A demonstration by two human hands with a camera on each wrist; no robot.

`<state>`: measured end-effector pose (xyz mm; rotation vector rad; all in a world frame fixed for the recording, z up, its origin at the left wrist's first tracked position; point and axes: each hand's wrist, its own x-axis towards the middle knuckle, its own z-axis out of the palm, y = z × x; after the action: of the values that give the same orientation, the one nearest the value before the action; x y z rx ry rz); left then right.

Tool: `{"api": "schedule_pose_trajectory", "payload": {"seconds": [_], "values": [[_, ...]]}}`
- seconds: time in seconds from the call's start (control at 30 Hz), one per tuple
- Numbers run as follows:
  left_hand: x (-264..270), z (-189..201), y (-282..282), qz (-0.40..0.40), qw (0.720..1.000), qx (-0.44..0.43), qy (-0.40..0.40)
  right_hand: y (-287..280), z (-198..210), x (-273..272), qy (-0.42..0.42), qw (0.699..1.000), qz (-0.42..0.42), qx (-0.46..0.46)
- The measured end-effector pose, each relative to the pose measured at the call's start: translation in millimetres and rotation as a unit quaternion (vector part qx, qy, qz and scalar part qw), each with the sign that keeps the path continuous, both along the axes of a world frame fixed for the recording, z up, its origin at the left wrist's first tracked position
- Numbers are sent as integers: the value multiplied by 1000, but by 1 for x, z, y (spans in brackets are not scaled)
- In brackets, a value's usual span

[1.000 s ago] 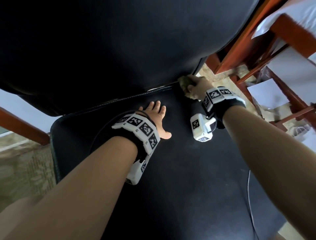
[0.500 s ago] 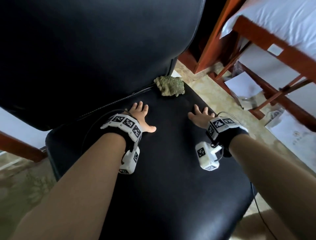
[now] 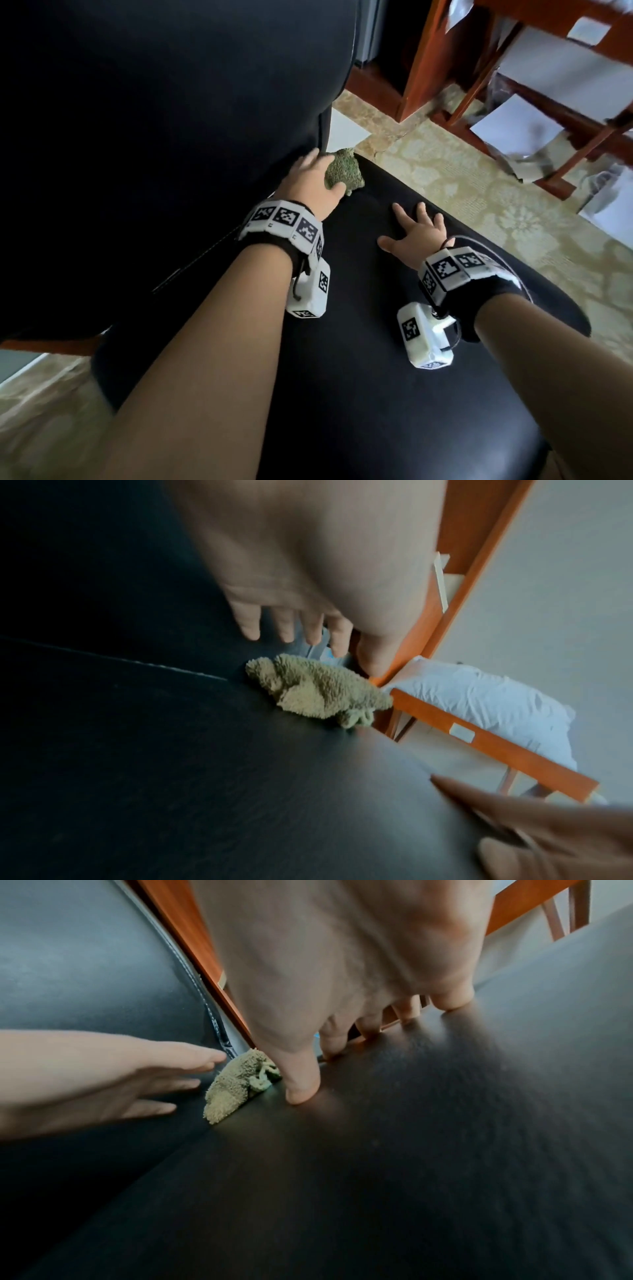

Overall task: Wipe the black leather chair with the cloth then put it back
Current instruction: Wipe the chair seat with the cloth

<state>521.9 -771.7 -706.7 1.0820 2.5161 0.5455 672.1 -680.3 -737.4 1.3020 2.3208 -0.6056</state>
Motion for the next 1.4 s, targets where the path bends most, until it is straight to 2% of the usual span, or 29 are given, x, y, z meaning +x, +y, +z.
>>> {"api": "schedule_pose_trajectory", "payload": {"seconds": [0.1,0.17,0.5,0.67,0.9,1.03,1.2,1.33,1.4], "values": [[-6,-10,11,-73,995,-52,47,-2,2,0,6,1000,-4,-5],[-9,-16,15,-89,992,-72,54,-5,2,2,10,1000,-4,-7],[-12,-30,18,-73,994,-44,68,-11,-6,4,19,1000,-13,12],[-22,-23,5,-100,987,-82,98,-10,-7,1,13,1000,-18,5],[-38,-14,-38,-141,982,-122,41,-12,-5,-1,2,1000,-18,13],[-38,5,-18,-156,985,-79,13,-11,-6,-1,-2,1000,-16,14],[-33,-3,15,-177,966,-188,7,-11,-7,0,-3,1000,-15,16],[-27,-18,32,-142,971,-193,-8,-11,-10,0,-6,1000,-18,8],[-27,-20,36,-130,971,-203,12,-10,-10,-1,-4,1000,-22,4]]}}
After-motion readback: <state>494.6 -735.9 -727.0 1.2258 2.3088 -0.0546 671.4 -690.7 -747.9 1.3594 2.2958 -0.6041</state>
